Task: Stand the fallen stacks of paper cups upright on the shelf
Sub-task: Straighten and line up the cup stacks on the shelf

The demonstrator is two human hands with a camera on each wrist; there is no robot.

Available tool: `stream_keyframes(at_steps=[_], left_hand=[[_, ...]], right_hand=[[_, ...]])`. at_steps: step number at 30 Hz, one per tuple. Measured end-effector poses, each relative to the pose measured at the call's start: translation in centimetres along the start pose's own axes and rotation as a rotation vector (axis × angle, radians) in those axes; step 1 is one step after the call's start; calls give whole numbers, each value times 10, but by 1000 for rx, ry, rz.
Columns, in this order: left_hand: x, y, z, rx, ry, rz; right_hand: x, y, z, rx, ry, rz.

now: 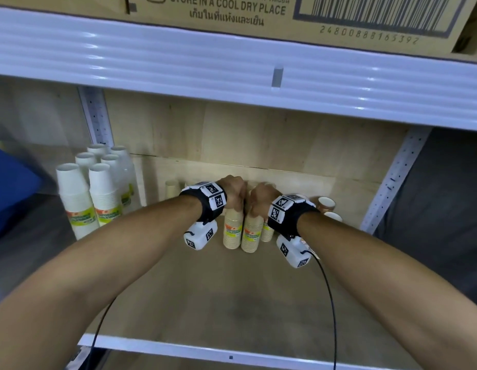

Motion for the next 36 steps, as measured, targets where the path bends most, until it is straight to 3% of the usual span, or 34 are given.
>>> stream_keyframes(at_steps=[10, 16, 23, 30, 36], left_hand=[[-7, -11, 12, 72, 21, 14], [-11, -9, 12, 75, 5, 46], [-10, 37, 22, 22, 18, -15], [0, 96, 68, -19, 129, -123], [9, 110, 101, -21, 186, -169]], right_hand=[[-9, -5, -3, -79, 38, -20], [-13, 7, 0, 1, 17, -33], [-26, 39, 7, -24, -48, -115], [-39, 54, 41, -34, -4, -141], [-54, 48, 74, -50, 46, -102]])
Point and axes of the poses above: each hand's wrist, its own x-axis away from the middle knuckle, its own y-axis out of the back of the hand, z = x × y, the point moved 10 cm from there along -x, towards the middle knuckle, and after that the axes turned 10 degrees about x, right-handed, at the moved point
